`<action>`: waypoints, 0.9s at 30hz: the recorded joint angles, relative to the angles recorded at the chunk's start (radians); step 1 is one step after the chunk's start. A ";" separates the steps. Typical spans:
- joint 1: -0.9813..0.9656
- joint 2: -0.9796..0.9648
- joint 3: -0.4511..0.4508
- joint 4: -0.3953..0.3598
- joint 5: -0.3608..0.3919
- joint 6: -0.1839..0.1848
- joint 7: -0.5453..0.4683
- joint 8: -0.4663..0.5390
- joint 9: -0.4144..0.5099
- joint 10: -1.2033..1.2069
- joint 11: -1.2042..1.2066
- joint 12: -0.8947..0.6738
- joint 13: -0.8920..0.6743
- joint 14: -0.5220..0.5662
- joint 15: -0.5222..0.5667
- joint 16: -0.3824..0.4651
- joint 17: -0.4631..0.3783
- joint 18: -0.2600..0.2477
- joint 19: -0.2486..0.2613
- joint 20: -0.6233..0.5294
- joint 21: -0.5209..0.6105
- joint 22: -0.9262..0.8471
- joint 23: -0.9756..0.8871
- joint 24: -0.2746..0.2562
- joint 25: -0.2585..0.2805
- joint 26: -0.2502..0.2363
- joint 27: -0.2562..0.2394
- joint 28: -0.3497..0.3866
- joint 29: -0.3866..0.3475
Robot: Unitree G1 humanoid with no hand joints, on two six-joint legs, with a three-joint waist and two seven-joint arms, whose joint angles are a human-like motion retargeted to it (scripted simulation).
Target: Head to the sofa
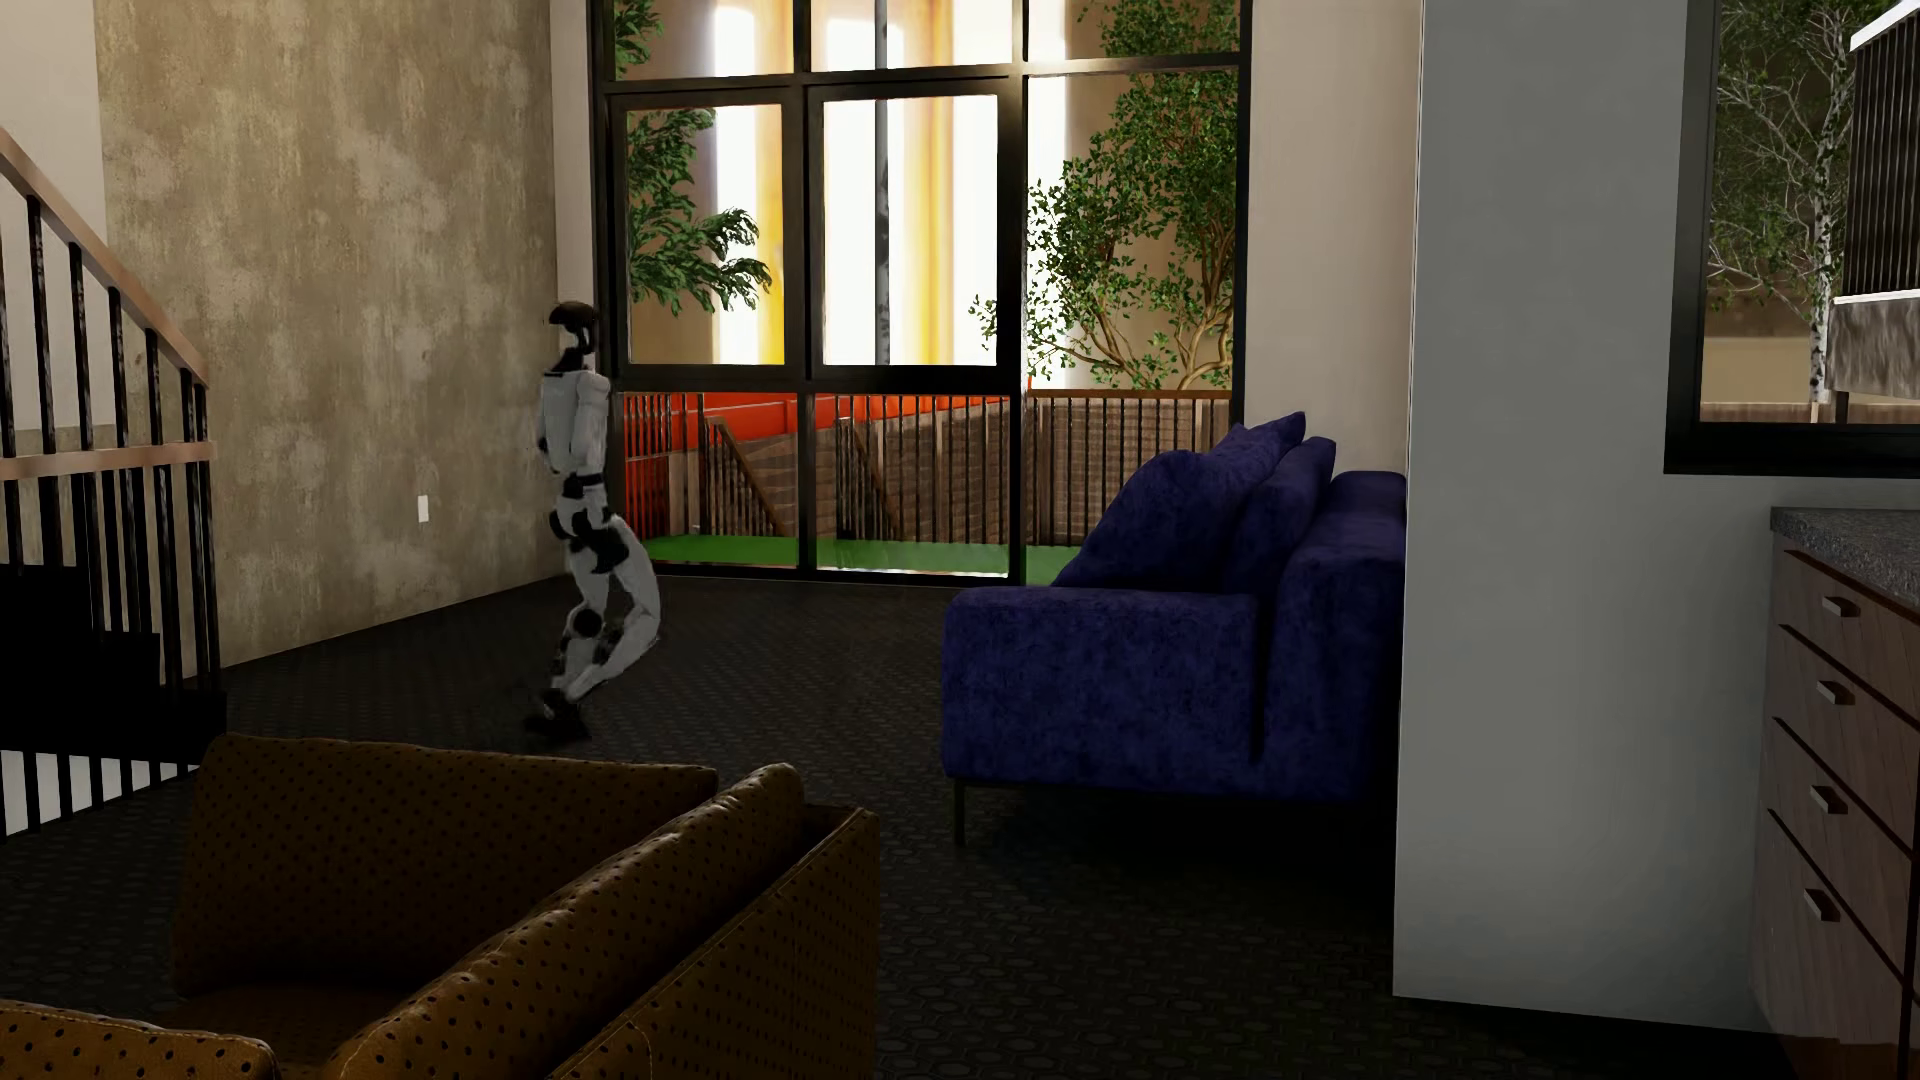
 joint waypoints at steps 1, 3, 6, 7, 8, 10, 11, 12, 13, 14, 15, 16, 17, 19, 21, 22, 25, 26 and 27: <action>0.049 -0.046 -0.043 0.005 0.011 -0.002 0.000 0.000 0.005 -0.011 -0.113 -0.018 0.013 -0.036 0.016 0.007 0.003 0.000 0.000 0.061 -0.054 -0.038 -0.018 0.000 0.000 0.000 0.000 0.000 0.000; 0.132 -0.096 -0.114 0.018 0.015 0.000 0.000 0.000 0.001 -0.034 -0.459 -0.063 0.029 -0.109 0.096 0.016 0.018 0.000 0.000 0.157 -0.121 -0.115 -0.036 0.000 0.000 0.000 0.000 0.000 0.000; 0.265 -0.061 -0.174 0.011 -0.011 -0.005 0.000 0.000 -0.017 -0.082 -0.891 -0.150 0.043 -0.235 -0.049 0.017 0.057 0.000 0.000 0.209 -0.147 -0.214 -0.003 0.000 0.000 0.000 0.000 0.000 0.000; 0.300 -0.056 -0.191 0.009 -0.024 -0.007 0.000 0.000 -0.029 -0.087 -0.886 -0.175 0.044 -0.265 -0.134 0.014 0.070 0.000 0.000 0.207 -0.128 -0.244 0.020 0.000 0.000 0.000 0.000 0.000 0.000; 0.315 -0.065 -0.213 0.016 -0.036 -0.001 0.000 0.000 -0.046 -0.078 -0.874 -0.190 0.044 -0.264 -0.153 0.007 0.082 0.000 0.000 0.201 -0.103 -0.271 0.046 0.000 0.000 0.000 0.000 0.000 0.000; 0.311 -0.107 -0.243 0.042 -0.034 0.045 0.000 0.000 -0.091 -0.041 -0.847 -0.183 0.045 -0.159 0.021 -0.024 0.098 0.000 0.000 0.179 -0.065 -0.307 0.109 0.000 0.000 0.000 0.000 0.000 0.000; 0.311 -0.124 -0.229 0.061 -0.004 0.086 0.000 0.000 -0.110 -0.015 -0.826 -0.157 0.043 -0.067 0.144 -0.046 0.097 0.000 0.000 0.164 -0.044 -0.304 0.143 0.000 0.000 0.000 0.000 0.000 0.000; 0.316 -0.119 -0.204 0.079 0.037 0.128 0.000 0.000 -0.120 0.031 -0.800 -0.118 0.037 0.047 0.206 -0.069 0.088 0.000 0.000 0.145 -0.020 -0.284 0.167 0.000 0.000 0.000 0.000 0.000 0.000; 0.304 -0.083 -0.184 0.100 0.072 0.160 0.000 0.000 -0.120 0.114 -0.784 -0.075 0.030 0.185 0.201 -0.087 0.075 0.000 0.000 0.117 -0.013 -0.251 0.171 0.000 0.000 0.000 0.000 0.000 0.000; 0.260 -0.027 -0.177 0.126 0.096 0.183 0.000 0.000 -0.116 0.231 -0.785 -0.039 0.024 0.328 0.149 -0.095 0.063 0.000 0.000 0.065 -0.030 -0.209 0.150 0.000 0.000 0.000 0.000 0.000 0.000; 0.183 0.033 -0.174 0.155 0.115 0.202 0.000 0.000 -0.109 0.367 -0.794 -0.016 0.018 0.439 0.079 -0.092 0.052 0.000 0.000 -0.013 -0.061 -0.166 0.113 0.000 0.000 0.000 0.000 0.000 0.000; 0.092 0.085 -0.161 0.179 0.133 0.216 0.000 0.000 -0.101 0.504 -0.802 -0.004 0.008 0.483 0.018 -0.086 0.043 0.000 0.000 -0.101 -0.091 -0.123 0.072 0.000 0.000 0.000 0.000 0.000 0.000; 0.002 0.129 -0.131 0.192 0.150 0.224 0.000 0.000 -0.093 0.630 -0.810 0.009 -0.011 0.453 -0.021 -0.083 0.032 0.000 0.000 -0.175 -0.111 -0.077 0.033 0.000 0.000 0.000 0.000 0.000 0.000; -0.142 0.226 -0.040 0.188 0.177 0.222 0.000 0.000 -0.070 0.769 -0.838 0.052 -0.073 0.305 -0.071 -0.093 0.007 0.000 0.000 -0.229 -0.128 0.038 -0.022 0.000 0.000 0.000 0.000 0.000 0.000; -0.239 0.326 0.059 0.163 0.175 0.202 0.000 0.000 -0.050 0.691 -0.865 0.115 -0.138 0.220 -0.117 -0.101 -0.011 0.000 0.000 -0.201 -0.147 0.161 -0.058 0.000 0.000 0.000 0.000 0.000 0.000; -0.274 0.357 0.112 0.149 0.163 0.188 0.000 0.000 -0.047 0.584 -0.871 0.146 -0.167 0.207 -0.132 -0.096 -0.012 0.000 0.000 -0.188 -0.177 0.201 -0.073 0.000 0.000 0.000 0.000 0.000 0.000; -0.315 0.416 0.243 0.143 0.121 0.170 0.000 0.000 -0.044 0.182 -0.870 0.227 -0.226 0.272 -0.171 -0.073 -0.017 0.000 0.000 -0.186 -0.273 0.221 -0.143 0.000 0.000 0.000 0.000 0.000 0.000; -0.312 0.442 0.260 0.151 0.113 0.178 0.000 0.000 -0.045 0.059 -0.875 0.251 -0.234 0.329 -0.190 -0.073 -0.026 0.000 0.000 -0.180 -0.287 0.215 -0.179 0.000 0.000 0.000 0.000 0.000 0.000; -0.304 0.470 0.266 0.156 0.105 0.188 0.000 0.000 -0.047 -0.044 -0.882 0.270 -0.235 0.378 -0.210 -0.077 -0.036 0.000 0.000 -0.171 -0.296 0.213 -0.218 0.000 0.000 0.000 0.000 0.000 0.000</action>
